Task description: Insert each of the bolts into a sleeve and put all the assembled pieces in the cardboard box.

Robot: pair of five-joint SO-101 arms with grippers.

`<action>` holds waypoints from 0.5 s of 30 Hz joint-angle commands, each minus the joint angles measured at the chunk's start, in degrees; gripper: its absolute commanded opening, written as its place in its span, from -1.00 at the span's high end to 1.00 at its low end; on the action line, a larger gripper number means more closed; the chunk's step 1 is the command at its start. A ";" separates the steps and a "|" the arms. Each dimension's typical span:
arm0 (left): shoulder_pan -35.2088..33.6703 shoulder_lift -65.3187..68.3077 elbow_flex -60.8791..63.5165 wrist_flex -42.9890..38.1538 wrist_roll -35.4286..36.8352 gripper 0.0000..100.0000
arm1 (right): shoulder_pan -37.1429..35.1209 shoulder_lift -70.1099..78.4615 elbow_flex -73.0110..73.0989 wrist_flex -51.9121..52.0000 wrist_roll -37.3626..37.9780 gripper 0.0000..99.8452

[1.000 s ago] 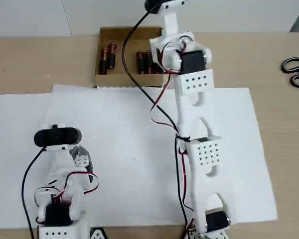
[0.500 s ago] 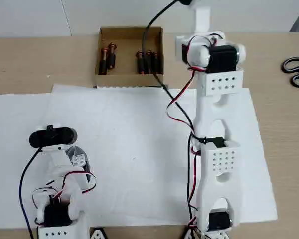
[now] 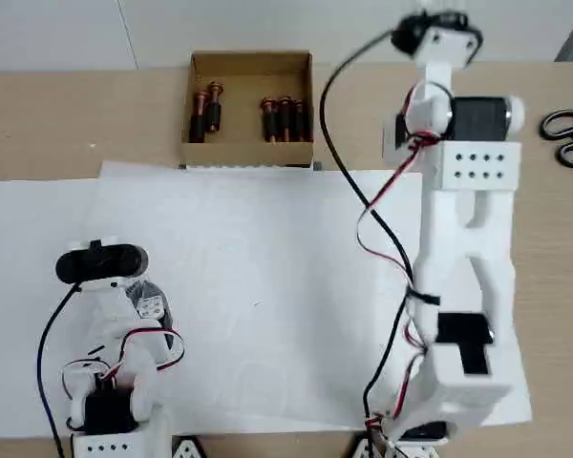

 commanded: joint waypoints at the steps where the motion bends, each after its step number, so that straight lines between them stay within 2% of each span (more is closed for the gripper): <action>1: 0.09 -0.62 -0.13 -0.53 -0.18 0.99 | 0.66 -7.08 10.90 -1.80 -2.73 1.00; 6: 0.09 -0.62 -0.13 -0.53 -0.18 0.99 | 0.75 -13.05 27.25 -7.96 -6.59 1.00; 15: 0.09 -0.62 -0.13 -0.53 -0.18 0.99 | 0.84 -31.52 61.89 -32.22 -6.42 1.00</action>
